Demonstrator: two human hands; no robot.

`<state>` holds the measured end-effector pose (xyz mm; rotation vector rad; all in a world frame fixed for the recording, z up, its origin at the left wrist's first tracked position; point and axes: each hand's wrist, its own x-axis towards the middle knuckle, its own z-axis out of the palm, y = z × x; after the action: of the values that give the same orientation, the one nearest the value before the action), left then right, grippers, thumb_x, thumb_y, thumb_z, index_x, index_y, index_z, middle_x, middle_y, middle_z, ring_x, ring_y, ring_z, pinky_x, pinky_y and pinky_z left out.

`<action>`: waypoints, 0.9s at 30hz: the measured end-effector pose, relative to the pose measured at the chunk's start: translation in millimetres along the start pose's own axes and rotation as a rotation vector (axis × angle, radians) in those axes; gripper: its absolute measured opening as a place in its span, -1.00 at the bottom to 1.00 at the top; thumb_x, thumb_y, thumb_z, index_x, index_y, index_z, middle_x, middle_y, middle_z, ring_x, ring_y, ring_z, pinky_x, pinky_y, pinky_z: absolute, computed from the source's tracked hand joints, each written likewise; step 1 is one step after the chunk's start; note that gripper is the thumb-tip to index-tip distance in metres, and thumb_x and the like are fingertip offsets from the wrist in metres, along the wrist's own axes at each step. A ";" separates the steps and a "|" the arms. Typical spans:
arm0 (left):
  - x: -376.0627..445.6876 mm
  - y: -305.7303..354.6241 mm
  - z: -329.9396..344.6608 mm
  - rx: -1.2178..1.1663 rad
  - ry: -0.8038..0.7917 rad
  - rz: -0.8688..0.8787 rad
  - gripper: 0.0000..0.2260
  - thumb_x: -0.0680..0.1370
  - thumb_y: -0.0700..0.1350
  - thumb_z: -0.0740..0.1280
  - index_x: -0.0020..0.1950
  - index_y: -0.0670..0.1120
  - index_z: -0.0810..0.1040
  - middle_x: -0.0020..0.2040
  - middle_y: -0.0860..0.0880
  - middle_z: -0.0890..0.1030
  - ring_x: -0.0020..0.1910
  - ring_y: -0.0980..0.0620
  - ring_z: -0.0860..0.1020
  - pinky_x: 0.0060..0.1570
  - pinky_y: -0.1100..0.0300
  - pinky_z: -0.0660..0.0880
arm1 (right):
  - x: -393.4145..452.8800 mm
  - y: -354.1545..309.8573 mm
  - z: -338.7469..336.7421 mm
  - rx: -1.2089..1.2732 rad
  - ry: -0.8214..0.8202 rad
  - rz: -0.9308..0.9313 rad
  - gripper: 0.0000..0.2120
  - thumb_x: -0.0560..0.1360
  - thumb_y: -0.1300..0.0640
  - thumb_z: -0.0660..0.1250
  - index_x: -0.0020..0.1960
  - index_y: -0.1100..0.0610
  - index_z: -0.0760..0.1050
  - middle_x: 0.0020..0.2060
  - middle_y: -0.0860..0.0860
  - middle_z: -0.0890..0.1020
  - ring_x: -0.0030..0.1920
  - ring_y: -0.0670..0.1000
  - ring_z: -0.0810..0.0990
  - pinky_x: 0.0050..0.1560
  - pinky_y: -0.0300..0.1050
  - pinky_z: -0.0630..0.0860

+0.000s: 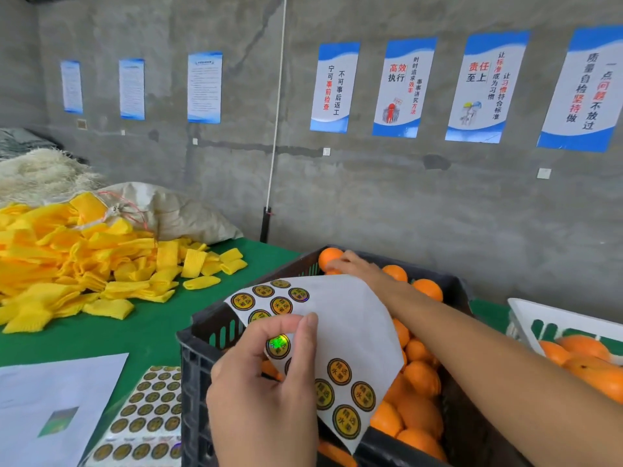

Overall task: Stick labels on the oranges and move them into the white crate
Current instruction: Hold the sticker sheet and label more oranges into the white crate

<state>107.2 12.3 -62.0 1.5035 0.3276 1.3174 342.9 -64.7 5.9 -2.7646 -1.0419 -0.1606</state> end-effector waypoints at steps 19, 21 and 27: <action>-58.5 71.3 16.7 -0.341 -0.243 -0.059 -0.86 0.39 0.14 0.54 -0.20 0.10 0.73 -0.44 -0.04 0.59 -0.42 -0.11 0.56 -0.40 0.08 0.56 | -291.7 -52.4 -25.4 1.095 0.758 -0.093 -0.50 0.48 0.00 0.53 0.36 -0.25 0.49 0.15 0.04 0.68 -0.01 0.17 0.74 0.07 0.06 0.68; -68.5 80.1 18.8 -0.423 -0.328 -0.090 -0.89 0.40 0.08 0.55 -0.21 0.06 0.75 -0.26 0.06 0.73 -0.25 0.10 0.69 -0.28 0.30 0.57 | -310.7 -54.0 -13.9 1.217 0.771 -0.098 -0.46 0.45 0.02 0.53 0.38 -0.22 0.50 0.16 -0.08 0.69 -0.02 0.17 0.76 0.03 -0.06 0.68; -87.9 95.5 25.4 -0.439 -0.436 -0.110 -0.91 0.36 0.02 0.56 -0.28 0.03 0.75 -0.21 0.06 0.75 -0.18 0.16 0.69 -0.24 0.41 0.54 | -338.8 -46.2 -0.3 1.372 0.895 -0.020 -0.44 0.35 0.06 0.59 0.32 -0.18 0.58 0.17 -0.04 0.70 -0.13 0.29 0.75 -0.11 -0.03 0.70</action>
<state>58.1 -105.8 -27.9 1.3269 -0.1521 0.8711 58.8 -248.5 -43.5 -1.2034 -0.5296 -0.4216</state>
